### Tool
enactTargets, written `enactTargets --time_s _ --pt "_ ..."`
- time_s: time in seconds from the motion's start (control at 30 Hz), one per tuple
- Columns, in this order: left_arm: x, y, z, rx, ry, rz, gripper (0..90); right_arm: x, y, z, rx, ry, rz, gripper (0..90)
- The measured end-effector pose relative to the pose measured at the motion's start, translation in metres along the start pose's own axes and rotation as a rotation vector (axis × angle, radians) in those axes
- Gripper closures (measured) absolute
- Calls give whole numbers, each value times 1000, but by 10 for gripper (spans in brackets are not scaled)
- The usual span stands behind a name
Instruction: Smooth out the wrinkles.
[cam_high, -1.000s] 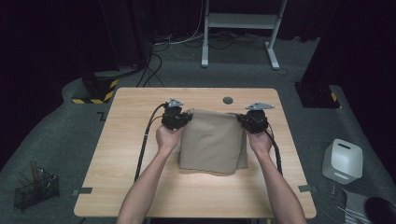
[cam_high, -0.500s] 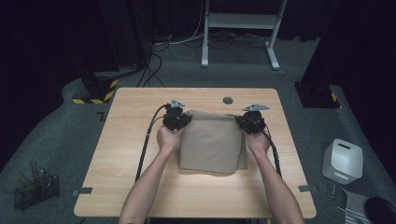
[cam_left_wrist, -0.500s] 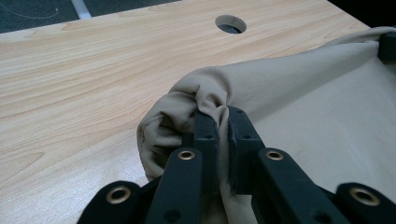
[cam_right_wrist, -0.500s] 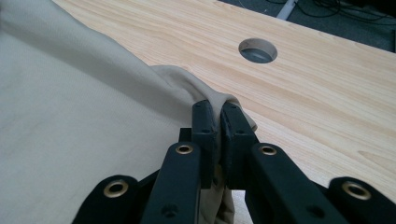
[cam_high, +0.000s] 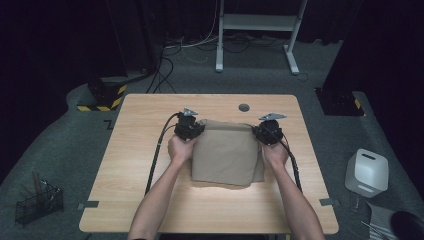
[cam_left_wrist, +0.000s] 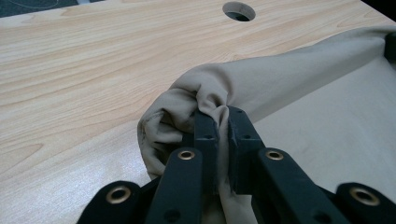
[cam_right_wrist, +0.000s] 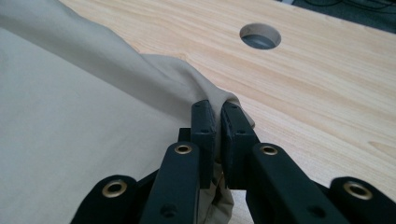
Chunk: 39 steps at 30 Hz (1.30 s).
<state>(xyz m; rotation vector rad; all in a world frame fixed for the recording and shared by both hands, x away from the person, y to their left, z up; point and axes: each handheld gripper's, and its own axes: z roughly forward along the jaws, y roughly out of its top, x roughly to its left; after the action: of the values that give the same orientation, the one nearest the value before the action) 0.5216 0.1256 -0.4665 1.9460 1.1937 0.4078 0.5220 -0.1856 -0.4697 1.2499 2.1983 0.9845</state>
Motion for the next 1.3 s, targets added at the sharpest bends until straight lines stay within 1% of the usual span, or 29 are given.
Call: enactTargets --time_s 0.33,0.43,0.6,0.73,0.77,0.8,0.83,0.9,0.97,1.03,1.07,1.1,1.2,1.23,1.27,1.3 --pt "2 -3 7 21 6 -6 842 0 -7 8 19 1 7 850" --pt "2 -4 10 32 7 -14 842 -1 -9 10 27 6 5 849" --pt "3 -3 12 44 14 0 842 -2 -11 13 37 6 10 849" --pt "3 -2 14 51 18 0 841 -2 -14 18 51 11 12 848" --pt "4 -2 16 58 25 3 841 -2 -15 21 57 12 15 847" --pt "4 -2 16 58 25 3 841 -2 -15 21 57 12 15 847" --pt "4 -3 19 66 23 -6 841 -3 -17 22 66 15 15 846" --pt "4 -3 20 70 23 -4 840 -3 -18 23 71 18 16 844" --pt "4 -4 19 72 24 2 841 -3 -20 24 77 21 13 844" --pt "3 -4 19 81 35 26 841 -2 -21 25 79 19 13 844" --pt "0 -5 18 86 42 44 842 0 -23 26 90 21 10 846" --pt "-1 -6 17 88 43 51 843 0 -23 26 91 23 9 847" --pt "-3 -11 11 89 35 60 844 4 -27 24 86 33 2 851" --pt "-4 -14 9 87 30 59 844 5 -30 22 85 43 9 851" --pt "-6 -17 6 87 28 68 844 6 -32 21 83 51 12 852" --pt "-6 -17 6 87 28 68 845 6 -32 21 83 51 12 852"
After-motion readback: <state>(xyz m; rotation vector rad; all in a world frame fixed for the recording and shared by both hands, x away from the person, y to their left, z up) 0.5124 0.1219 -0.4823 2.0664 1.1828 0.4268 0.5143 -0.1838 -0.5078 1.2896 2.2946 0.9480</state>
